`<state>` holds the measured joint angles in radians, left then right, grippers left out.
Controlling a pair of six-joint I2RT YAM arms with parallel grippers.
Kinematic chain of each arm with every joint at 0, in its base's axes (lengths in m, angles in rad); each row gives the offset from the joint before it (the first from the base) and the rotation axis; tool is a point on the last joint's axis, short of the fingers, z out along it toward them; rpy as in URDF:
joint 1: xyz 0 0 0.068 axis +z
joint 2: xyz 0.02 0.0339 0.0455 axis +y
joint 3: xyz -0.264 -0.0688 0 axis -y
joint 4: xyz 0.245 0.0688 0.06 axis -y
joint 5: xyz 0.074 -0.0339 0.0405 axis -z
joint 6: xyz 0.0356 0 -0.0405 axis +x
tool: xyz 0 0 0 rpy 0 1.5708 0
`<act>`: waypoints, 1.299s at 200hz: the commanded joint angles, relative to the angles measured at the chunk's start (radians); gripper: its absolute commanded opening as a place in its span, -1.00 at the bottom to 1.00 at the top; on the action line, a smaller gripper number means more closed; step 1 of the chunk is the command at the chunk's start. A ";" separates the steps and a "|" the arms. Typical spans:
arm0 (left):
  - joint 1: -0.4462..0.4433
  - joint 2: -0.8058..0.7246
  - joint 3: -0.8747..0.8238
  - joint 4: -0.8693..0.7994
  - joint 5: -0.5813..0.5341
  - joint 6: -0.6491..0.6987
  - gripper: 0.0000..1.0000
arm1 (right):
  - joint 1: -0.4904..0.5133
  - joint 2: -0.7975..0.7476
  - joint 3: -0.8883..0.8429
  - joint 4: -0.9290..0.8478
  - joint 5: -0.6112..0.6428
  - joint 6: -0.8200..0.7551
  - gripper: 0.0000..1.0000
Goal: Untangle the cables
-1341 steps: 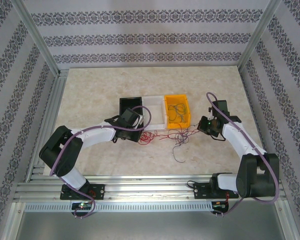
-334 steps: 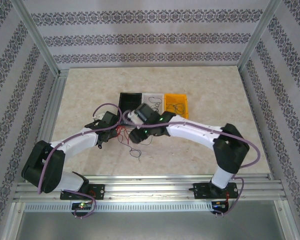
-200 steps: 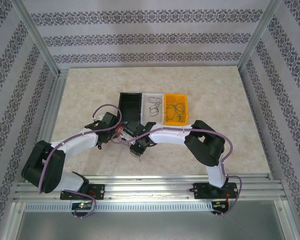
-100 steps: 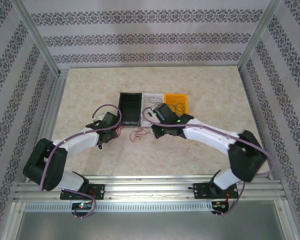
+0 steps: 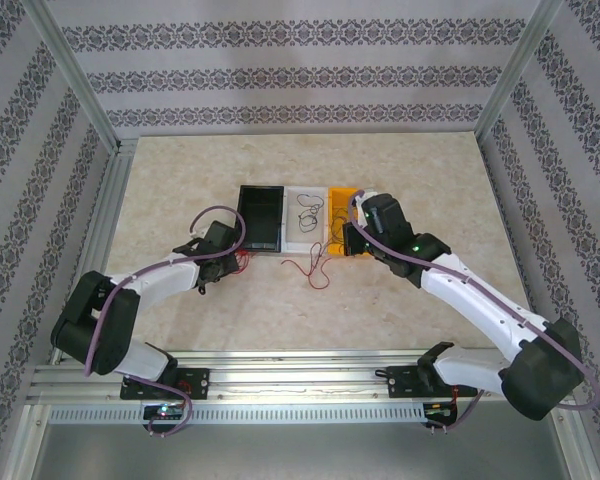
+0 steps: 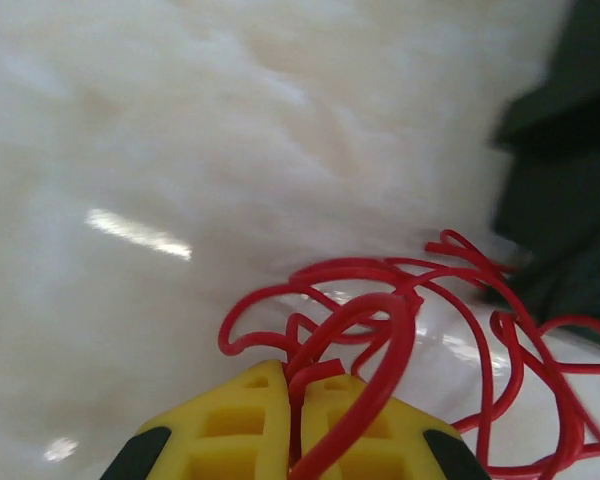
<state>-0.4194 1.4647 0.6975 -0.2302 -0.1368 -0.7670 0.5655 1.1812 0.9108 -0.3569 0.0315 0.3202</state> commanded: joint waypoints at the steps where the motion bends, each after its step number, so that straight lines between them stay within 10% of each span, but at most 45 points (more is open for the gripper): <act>1: -0.010 0.031 -0.020 0.157 0.298 0.171 -1.00 | 0.011 0.012 -0.007 0.014 -0.062 0.027 -1.00; 52: -0.092 -0.059 -0.015 0.134 0.560 0.376 0.33 | 0.020 0.034 -0.012 0.037 -0.039 0.052 -1.00; 130: -0.323 0.130 0.201 0.083 0.439 0.540 0.45 | -0.006 0.018 0.011 0.038 -0.034 0.076 -1.00; 178: -0.358 0.299 0.342 0.027 0.183 0.545 0.49 | -0.030 -0.030 0.005 0.023 -0.044 0.087 -1.00; 260: -0.364 0.448 0.411 -0.015 0.308 0.583 0.05 | -0.071 -0.089 0.004 0.006 -0.050 0.106 -1.00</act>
<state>-0.7723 1.8759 1.0973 -0.1654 0.1383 -0.2077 0.5121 1.1179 0.9089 -0.3401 -0.0093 0.4023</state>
